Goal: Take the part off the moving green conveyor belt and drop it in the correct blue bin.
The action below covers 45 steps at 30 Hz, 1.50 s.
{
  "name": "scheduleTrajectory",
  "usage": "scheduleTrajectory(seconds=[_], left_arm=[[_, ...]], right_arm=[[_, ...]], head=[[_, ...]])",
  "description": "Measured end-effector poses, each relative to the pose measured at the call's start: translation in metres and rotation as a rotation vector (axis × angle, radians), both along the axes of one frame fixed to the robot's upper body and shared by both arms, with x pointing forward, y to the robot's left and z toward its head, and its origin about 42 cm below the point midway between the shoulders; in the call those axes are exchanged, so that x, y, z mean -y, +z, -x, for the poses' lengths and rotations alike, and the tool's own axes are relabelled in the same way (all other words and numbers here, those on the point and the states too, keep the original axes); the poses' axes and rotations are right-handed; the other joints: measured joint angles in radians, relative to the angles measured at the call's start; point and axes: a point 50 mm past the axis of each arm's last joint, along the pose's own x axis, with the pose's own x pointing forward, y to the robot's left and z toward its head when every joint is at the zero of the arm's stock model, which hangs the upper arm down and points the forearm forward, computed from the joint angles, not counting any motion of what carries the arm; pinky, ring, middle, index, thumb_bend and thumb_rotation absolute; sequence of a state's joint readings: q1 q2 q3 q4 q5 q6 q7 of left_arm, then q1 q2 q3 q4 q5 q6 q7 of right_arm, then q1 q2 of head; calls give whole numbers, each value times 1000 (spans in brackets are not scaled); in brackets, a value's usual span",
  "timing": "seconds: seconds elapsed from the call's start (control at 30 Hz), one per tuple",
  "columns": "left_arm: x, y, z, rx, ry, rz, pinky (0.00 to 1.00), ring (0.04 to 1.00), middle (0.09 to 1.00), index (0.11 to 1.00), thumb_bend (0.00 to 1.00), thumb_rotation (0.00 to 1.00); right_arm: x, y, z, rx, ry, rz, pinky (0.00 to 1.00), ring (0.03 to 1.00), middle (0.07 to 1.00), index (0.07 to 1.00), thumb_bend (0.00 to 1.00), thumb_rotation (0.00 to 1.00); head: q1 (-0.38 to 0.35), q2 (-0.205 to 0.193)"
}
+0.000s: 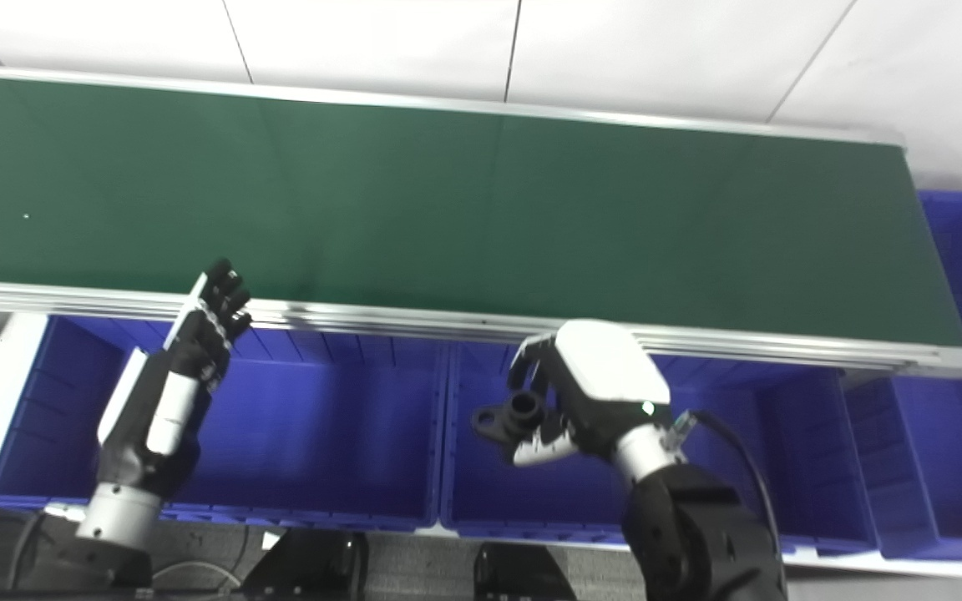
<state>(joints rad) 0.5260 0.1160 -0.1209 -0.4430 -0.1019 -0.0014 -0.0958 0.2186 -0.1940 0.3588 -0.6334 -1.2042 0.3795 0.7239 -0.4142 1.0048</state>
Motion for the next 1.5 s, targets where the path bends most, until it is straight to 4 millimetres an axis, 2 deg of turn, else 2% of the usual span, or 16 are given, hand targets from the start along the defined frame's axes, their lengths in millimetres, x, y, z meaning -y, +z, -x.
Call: scheduleTrajectory(seconds=[0.13,0.2,0.37,0.43,0.6,0.77,0.8,0.83,0.87,0.93,0.97,1.0,1.07,1.23,1.5], left_arm=[[-1,-2,1,-23,-11,1,996,998,1000,1000,734,891],[-1,-2,1,-25,-11,0,995,996,1000,1000,725,890],[-1,-3,2,-28,-20,-1,992,994,1000,1000,724,899],[0,-3,2,-29,-24,-5,979,988,1000,1000,734,895],[3,-3,3,-30,-30,-17,966,982,1000,1000,732,905],[6,-3,2,-28,-26,-22,953,970,1000,1000,733,908],[7,-3,2,-27,-26,-20,944,966,1000,1000,733,910],[8,-3,2,-27,-26,-20,942,963,1000,1000,731,911],[8,-3,2,-27,-25,-20,942,961,1000,1000,730,911],[8,-3,2,-27,-25,-21,944,958,1000,1000,733,905],[8,-3,2,-27,-25,-21,940,955,1000,1000,735,906],[8,-3,2,-27,-26,-20,939,954,1000,1000,736,907],[8,-3,2,-29,-27,-20,932,952,1000,1000,736,905],[8,-4,2,-34,-28,-20,905,951,1000,1000,728,903],[9,-4,2,-50,-33,-18,900,954,1000,1000,738,907]], right_arm=[[-1,-25,-4,-15,-55,41,217,398,515,489,516,0],[1,-32,-4,6,-69,60,198,363,459,528,511,0],[11,-56,-8,86,-100,111,206,341,453,549,506,0],[16,-62,-9,118,-107,131,203,382,503,500,514,0],[22,-81,-12,194,-122,170,172,389,517,487,516,0],[23,-92,-12,234,-129,176,169,413,497,487,518,0],[23,-93,-12,238,-129,174,158,301,483,487,524,0],[23,-94,-12,240,-128,171,157,267,480,487,526,0],[23,-94,-12,242,-126,169,164,261,449,511,523,3],[22,-94,-12,241,-119,171,216,326,442,534,520,11],[22,-94,-12,230,-113,175,257,377,510,598,756,245],[21,-95,-11,217,-105,183,280,397,536,625,844,335],[19,-95,-10,196,-88,197,312,421,561,645,903,399],[17,-89,-9,196,-75,204,370,459,589,663,981,533],[17,-89,-8,176,-70,202,389,470,602,678,1000,621]], head=[[6,-5],[6,-11],[21,-25],[28,-28],[38,-32],[48,-35],[51,-35],[52,-37],[52,-37],[55,-38],[55,-38],[55,-38],[60,-38],[61,-41],[64,-41]])
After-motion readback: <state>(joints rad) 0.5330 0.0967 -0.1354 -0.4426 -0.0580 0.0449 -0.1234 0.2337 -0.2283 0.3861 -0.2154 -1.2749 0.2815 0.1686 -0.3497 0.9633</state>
